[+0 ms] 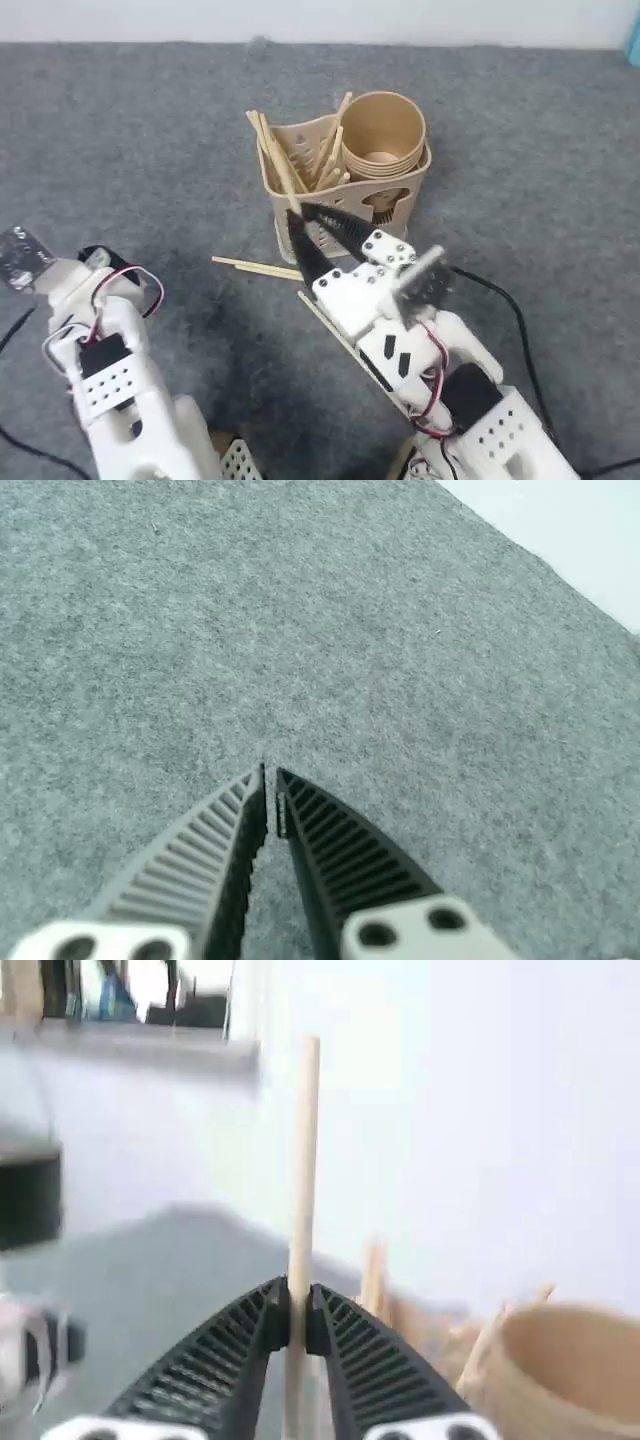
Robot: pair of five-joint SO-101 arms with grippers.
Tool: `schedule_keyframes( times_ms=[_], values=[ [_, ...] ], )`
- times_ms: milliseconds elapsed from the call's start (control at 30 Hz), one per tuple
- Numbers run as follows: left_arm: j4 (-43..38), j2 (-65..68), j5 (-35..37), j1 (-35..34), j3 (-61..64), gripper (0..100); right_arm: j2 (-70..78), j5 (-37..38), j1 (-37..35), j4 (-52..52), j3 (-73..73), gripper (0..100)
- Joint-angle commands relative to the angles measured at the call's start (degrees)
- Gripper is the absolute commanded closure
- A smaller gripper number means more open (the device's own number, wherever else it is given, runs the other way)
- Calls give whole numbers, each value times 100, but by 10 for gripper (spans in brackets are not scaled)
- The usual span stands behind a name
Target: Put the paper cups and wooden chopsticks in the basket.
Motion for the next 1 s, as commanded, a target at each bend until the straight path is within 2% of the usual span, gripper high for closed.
schedule_keyframes(
  times_ms=[0,100,233,433,600,967],
  values=[
    [-167,-35,26,18,-163,985,-180,-554,321,-1288,9,991],
    [-167,-35,26,18,-163,985,-171,-1046,541,-1815,-167,991],
    [-167,-35,26,18,-163,985,189,-1090,725,-2123,-765,991],
    [-167,-35,26,18,-163,985,1868,-1108,1235,-2730,-2057,991],
    [-167,-35,26,18,-163,985,3213,-1108,1376,-3090,-2734,991],
    [-167,-35,26,26,-163,985,4444,-1108,1341,-3178,-2286,990]
  ],
)
